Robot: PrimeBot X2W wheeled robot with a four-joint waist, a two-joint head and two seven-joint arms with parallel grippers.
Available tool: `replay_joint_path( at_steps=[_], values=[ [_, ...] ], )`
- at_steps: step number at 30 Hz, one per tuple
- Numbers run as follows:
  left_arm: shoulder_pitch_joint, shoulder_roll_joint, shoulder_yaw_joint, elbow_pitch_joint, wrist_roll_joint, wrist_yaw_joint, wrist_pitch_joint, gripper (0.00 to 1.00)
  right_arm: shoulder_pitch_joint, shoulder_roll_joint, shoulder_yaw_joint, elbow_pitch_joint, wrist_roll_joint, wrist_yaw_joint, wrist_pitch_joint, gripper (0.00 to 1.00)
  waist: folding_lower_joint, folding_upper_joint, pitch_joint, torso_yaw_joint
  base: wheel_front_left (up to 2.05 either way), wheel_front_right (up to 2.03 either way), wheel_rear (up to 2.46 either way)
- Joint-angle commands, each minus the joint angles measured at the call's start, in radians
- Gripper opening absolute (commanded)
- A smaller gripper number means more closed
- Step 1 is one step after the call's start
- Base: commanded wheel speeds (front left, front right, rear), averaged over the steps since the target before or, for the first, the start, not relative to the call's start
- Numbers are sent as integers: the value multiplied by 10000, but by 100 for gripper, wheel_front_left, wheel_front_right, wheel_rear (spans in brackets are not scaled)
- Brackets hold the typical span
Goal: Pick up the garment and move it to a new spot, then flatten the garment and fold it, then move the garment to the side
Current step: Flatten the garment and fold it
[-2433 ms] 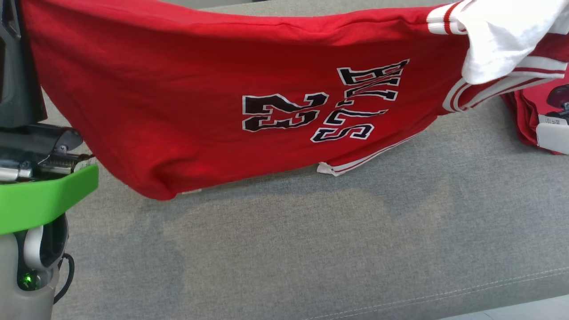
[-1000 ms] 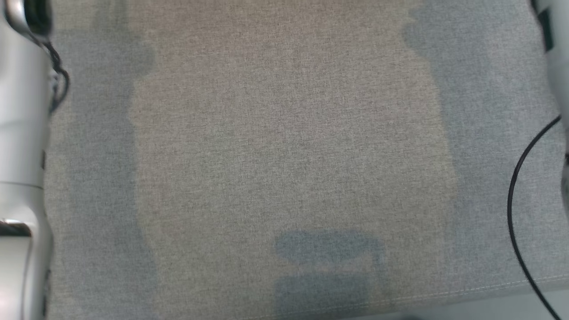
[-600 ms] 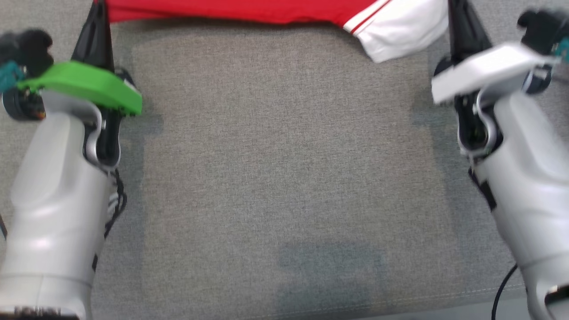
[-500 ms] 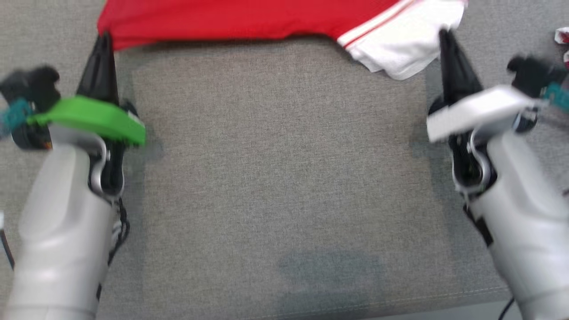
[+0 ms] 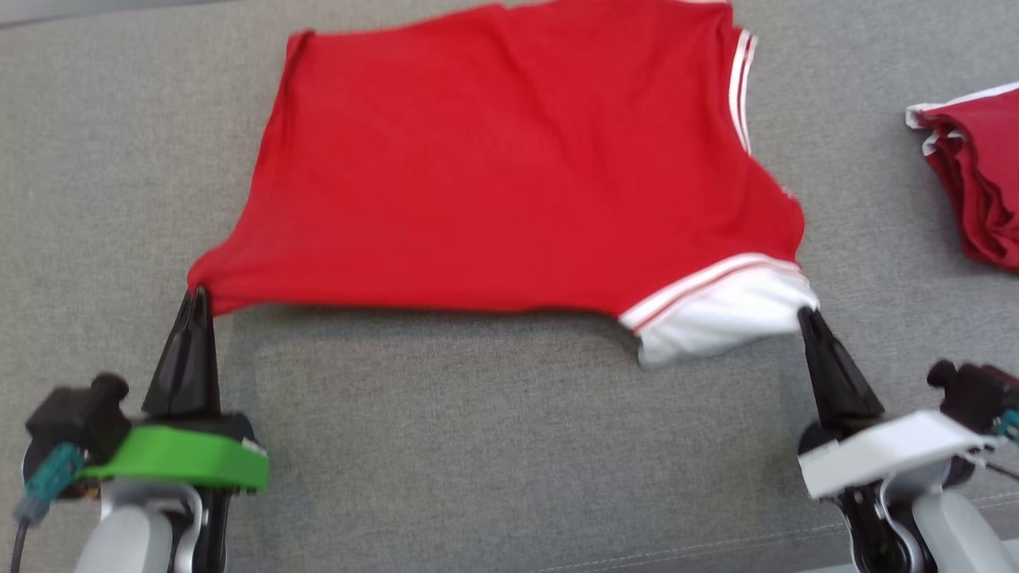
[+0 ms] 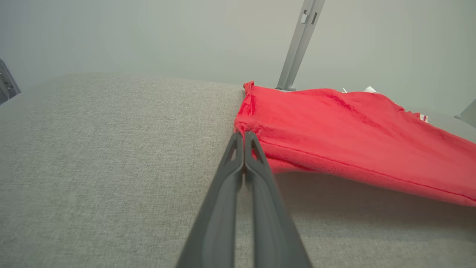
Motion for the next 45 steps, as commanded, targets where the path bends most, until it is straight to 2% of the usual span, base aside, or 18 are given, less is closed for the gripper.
replay_joint_path(
  at_steps=[1, 10, 15, 24, 32, 38, 45],
  values=[
    [349, 113, 63, -230, 32, 133, 58, 0, 295, 4, -124, -158, -72, -4, 112, 0, 0, 0, -487, -140, 0, 0, 0],
    [3633, 335, 151, -3684, 168, 1617, 1639, 0, 3114, 599, -1499, -2363, -775, -4, 2607, 0, 0, 0, -1290, -185, 0, 0, 0],
    [4375, 221, 73, -4503, 174, 2053, 2059, 0, 3790, 987, -2099, -3155, -1207, -4, 3753, 0, 0, 0, -1391, -150, 0, 0, 0],
    [3905, 419, -142, -4469, 206, 1875, 2345, 0, 3282, 1225, -2258, -3481, -1578, -4, 4891, 0, 0, 0, -1121, -156, 0, 0, 0],
    [2393, 848, -207, -4340, 371, 1514, 2722, 0, 884, 446, -1981, -3630, -864, -3, 5882, 0, 0, 0, -6, -205, 0, 0, 0],
    [1231, 852, -313, -3946, 406, 1371, 2846, 0, -1333, -317, -1482, -2833, -932, -1, 6418, 0, 0, 0, 1157, -79, 0, 0, 0],
    [526, 647, -456, -3163, 217, 1128, 2614, 0, -2725, -449, -997, -1643, -852, -1, 6204, 0, 0, 0, 1832, 101, 0, 0, 0]
  ],
)
